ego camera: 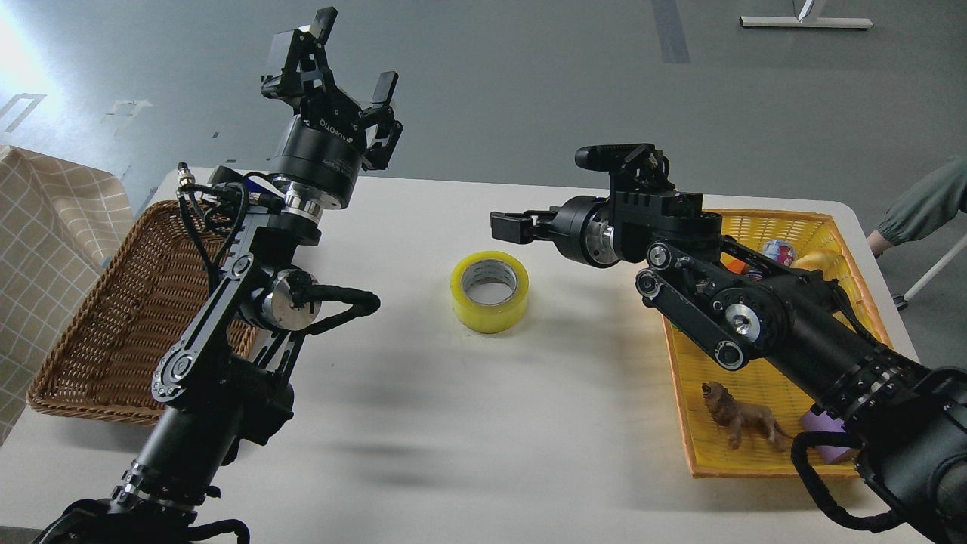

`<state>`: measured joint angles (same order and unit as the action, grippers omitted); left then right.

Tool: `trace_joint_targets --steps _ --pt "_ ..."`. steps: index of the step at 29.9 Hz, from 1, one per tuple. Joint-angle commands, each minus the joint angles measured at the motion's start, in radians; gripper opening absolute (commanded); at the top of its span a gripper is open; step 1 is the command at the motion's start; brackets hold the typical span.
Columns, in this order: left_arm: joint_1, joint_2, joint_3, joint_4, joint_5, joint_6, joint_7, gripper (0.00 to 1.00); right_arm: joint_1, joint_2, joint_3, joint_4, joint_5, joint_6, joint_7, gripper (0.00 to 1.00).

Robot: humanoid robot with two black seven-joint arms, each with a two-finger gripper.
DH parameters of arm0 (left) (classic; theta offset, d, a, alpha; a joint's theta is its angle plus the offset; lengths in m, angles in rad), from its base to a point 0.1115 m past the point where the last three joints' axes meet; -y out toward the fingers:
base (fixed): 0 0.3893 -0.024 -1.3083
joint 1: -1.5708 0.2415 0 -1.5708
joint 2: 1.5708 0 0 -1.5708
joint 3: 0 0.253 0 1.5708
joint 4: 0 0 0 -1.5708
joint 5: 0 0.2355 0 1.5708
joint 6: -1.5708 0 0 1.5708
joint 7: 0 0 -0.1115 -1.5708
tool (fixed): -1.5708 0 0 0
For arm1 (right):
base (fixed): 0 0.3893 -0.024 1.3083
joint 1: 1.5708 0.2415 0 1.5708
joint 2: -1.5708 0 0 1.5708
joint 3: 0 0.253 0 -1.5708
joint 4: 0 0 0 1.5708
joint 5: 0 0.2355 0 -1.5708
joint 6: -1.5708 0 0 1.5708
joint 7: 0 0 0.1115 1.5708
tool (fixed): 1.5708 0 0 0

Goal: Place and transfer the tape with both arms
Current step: 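Open the right gripper and withdraw it above the yellow tray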

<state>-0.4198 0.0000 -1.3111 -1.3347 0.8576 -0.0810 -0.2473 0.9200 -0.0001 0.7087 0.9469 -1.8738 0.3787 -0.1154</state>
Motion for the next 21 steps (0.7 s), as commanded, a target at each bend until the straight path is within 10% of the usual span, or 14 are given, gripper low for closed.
trace_joint_targets --steps 1,8,12,21 --pt "0.0 0.0 0.0 0.0 0.0 0.0 0.003 0.99 -0.013 0.0 0.041 0.091 -0.001 -0.083 0.01 1.0" --pt "-0.01 0.0 0.003 0.002 -0.002 -0.002 0.006 0.99 -0.11 -0.133 0.199 0.314 0.05 -0.126 0.022 1.0" --pt "-0.027 0.0 0.012 0.011 0.006 0.003 0.008 0.99 -0.214 -0.179 0.369 0.416 0.391 -0.097 0.105 1.0" --pt "-0.037 0.003 0.018 -0.035 0.012 -0.071 0.011 0.99 -0.38 -0.267 0.635 0.558 0.916 -0.067 0.109 1.0"
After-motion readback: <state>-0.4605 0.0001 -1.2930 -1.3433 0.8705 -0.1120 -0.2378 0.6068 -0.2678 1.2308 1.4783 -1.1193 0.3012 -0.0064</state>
